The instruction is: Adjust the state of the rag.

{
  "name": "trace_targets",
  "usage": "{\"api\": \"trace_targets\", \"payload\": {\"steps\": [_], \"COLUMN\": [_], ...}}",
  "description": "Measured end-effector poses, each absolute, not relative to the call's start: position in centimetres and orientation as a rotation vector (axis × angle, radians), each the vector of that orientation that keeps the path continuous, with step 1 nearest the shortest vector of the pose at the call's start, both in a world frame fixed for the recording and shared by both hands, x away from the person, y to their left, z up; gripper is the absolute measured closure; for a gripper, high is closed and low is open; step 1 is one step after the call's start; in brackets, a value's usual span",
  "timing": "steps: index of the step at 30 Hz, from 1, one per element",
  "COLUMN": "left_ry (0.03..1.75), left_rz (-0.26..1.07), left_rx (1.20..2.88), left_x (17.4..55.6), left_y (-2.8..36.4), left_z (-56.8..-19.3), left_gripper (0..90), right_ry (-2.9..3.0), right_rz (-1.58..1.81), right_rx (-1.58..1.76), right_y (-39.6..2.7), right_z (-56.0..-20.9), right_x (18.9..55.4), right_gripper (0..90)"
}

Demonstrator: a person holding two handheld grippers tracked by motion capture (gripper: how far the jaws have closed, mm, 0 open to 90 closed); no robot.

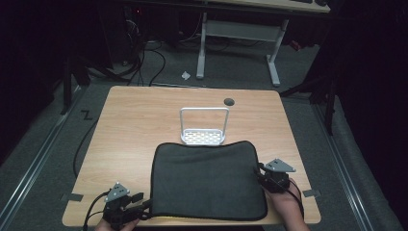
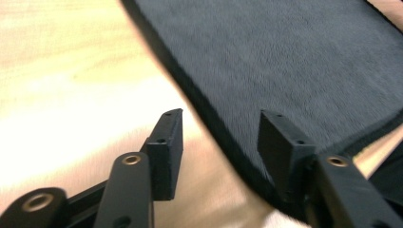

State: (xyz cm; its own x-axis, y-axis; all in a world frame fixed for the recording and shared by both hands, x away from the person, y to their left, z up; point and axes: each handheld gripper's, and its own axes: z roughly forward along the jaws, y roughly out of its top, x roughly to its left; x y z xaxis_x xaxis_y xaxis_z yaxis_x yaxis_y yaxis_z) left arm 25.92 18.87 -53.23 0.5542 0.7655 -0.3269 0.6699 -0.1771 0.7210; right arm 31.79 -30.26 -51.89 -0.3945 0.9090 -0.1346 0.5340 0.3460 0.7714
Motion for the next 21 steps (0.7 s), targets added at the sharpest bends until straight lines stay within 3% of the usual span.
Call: {"api": "trace_targets", "payload": {"steps": [8,15,21], "left_ry": [1.131,1.18,1.162], "left_rz": [0.207,0.247,0.311], "left_rx": [1.842,1.82,1.896], "left_x": [26.2,26.8,30.5], "left_y": [19.9,21.3,19.6], "left_z": [-51.4,-51.4,-51.7], "left_gripper": [38.3,42.1,43.0], "right_ry": [2.045,2.065,2.074], "right_rz": [0.913,0.928,0.935], "right_rx": [1.215,1.165,1.156], "right_y": [-29.4,-28.8,-28.6], "right_z": [-51.3,-51.1,-51.2], "right_x": [31.4,31.2,31.1], "right_gripper": [64.6,64.0,64.0]}}
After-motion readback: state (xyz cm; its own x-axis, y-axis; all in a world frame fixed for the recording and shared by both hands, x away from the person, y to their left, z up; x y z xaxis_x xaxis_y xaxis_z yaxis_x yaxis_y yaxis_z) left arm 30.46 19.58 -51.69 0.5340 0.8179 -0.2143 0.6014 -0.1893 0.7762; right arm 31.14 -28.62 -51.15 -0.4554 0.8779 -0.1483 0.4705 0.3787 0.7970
